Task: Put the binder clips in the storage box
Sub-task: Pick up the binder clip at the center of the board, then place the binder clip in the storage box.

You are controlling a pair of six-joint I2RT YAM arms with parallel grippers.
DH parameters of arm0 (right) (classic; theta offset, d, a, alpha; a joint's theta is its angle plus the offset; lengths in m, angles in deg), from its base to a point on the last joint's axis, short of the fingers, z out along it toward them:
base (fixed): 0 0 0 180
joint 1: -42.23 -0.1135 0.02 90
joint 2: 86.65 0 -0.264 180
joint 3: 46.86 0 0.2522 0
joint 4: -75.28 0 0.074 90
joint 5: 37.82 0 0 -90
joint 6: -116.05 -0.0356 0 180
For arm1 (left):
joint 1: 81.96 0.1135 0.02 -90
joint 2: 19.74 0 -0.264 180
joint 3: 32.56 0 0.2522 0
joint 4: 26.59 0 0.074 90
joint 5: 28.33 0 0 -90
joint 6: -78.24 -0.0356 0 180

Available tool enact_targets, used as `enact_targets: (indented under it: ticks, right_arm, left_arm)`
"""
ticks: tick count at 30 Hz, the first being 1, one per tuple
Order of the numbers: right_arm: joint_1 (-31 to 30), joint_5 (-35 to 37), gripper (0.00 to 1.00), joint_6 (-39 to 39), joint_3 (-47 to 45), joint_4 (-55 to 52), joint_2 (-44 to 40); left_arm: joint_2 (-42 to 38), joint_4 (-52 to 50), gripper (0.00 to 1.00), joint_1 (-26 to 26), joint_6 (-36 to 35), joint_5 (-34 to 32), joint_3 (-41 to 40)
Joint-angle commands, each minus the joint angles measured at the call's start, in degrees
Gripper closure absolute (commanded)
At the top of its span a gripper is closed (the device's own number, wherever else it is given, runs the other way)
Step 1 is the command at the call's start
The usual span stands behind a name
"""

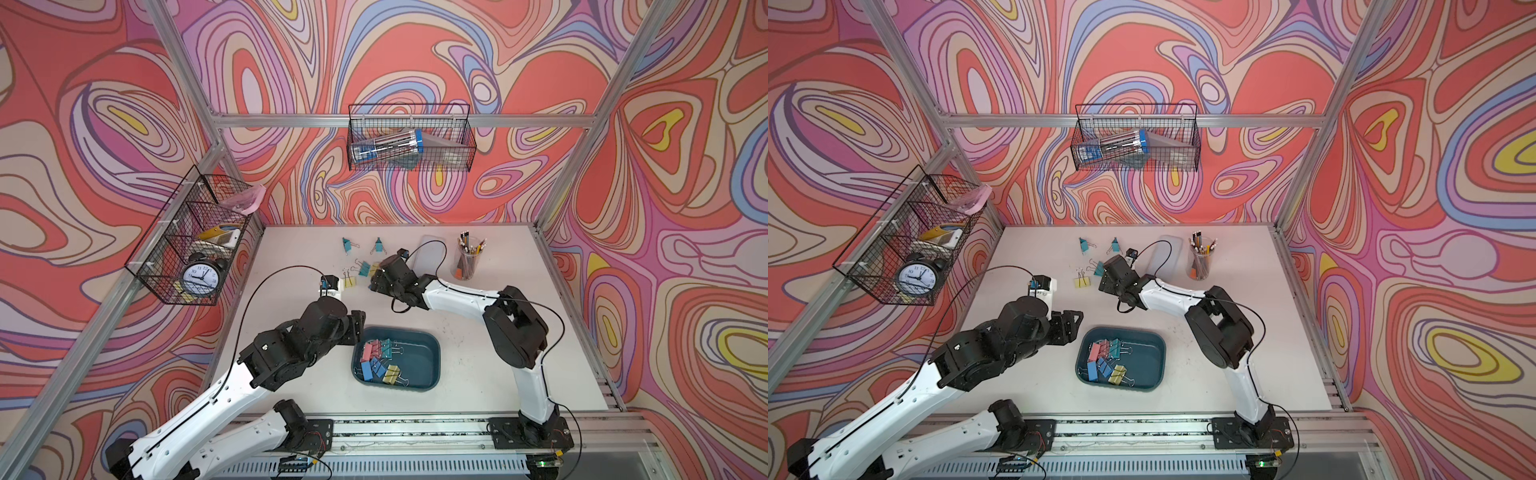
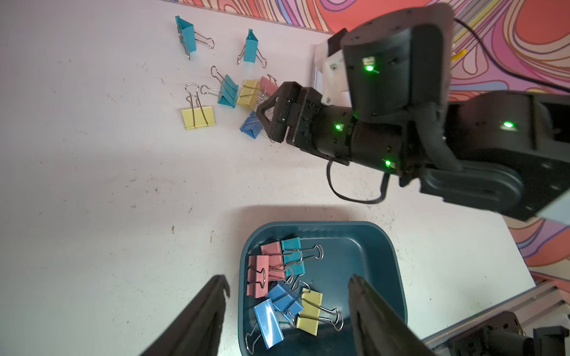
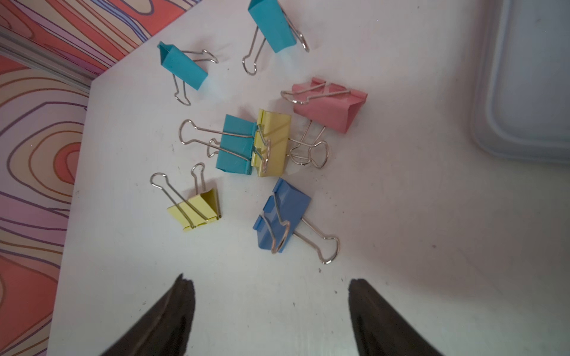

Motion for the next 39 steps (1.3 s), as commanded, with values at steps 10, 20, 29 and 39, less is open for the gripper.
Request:
enact_targets:
  ticks: [10, 20, 29, 39]
  right_arm:
    - [2.6, -4.0, 0.73, -1.4, 6.2, 3.5, 7.1]
    - [2.7, -7.3, 1.0, 1.6, 6.2, 2.8, 1.4]
    - [2.6, -10.7, 1.0, 1.0, -3.5, 2.7, -15.9]
    - [-1.0, -3.5, 1.0, -3.4, -23.9, -6.4, -43.9]
  left_arm:
    - [-2.8, -1.4, 0.01, 0.4, -3.2, 2.0, -1.6]
    - [-4.5, -1.7, 0.01, 0.4, -3.2, 1.3, -1.8]
    - [-5.4, 3.2, 0.01, 0.5, -4.0, -0.9, -4.5]
    - [-2.1, 11.5, 0.01, 4.1, -2.9, 3.3, -7.2]
